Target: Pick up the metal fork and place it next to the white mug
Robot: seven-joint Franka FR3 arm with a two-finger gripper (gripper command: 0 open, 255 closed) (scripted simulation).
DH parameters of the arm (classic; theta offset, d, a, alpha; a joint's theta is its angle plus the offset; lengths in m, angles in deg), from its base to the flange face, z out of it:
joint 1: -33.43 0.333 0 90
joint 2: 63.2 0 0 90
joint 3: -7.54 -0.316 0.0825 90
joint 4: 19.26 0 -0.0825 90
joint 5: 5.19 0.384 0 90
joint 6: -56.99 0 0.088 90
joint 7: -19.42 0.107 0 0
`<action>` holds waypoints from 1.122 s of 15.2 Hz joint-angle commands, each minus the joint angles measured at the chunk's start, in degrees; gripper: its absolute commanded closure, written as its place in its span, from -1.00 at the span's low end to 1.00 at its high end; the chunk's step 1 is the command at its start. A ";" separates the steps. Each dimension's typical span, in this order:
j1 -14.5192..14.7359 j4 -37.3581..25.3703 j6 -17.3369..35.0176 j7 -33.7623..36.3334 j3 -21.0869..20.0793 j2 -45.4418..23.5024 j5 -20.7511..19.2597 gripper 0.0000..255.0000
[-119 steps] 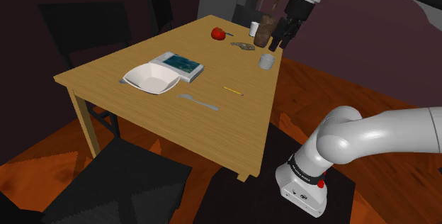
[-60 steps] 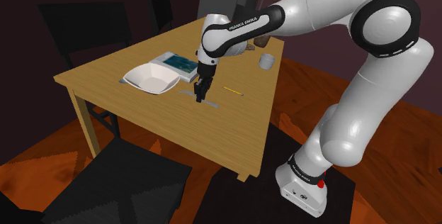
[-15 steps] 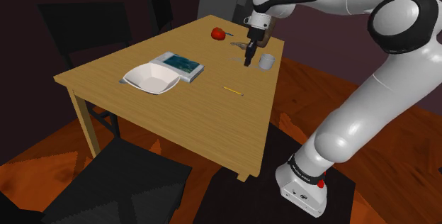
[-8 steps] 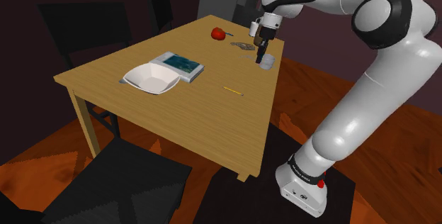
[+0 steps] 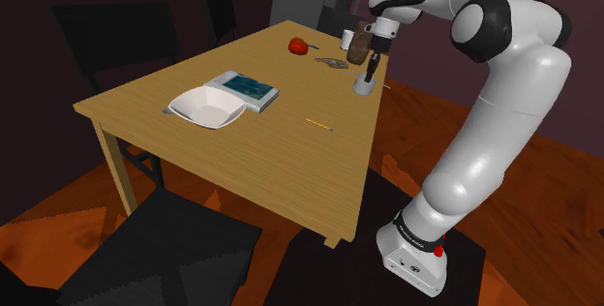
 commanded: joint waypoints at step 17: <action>-9.87 -13.64 0.03 -11.94 2.21 -15.67 4.97 1.00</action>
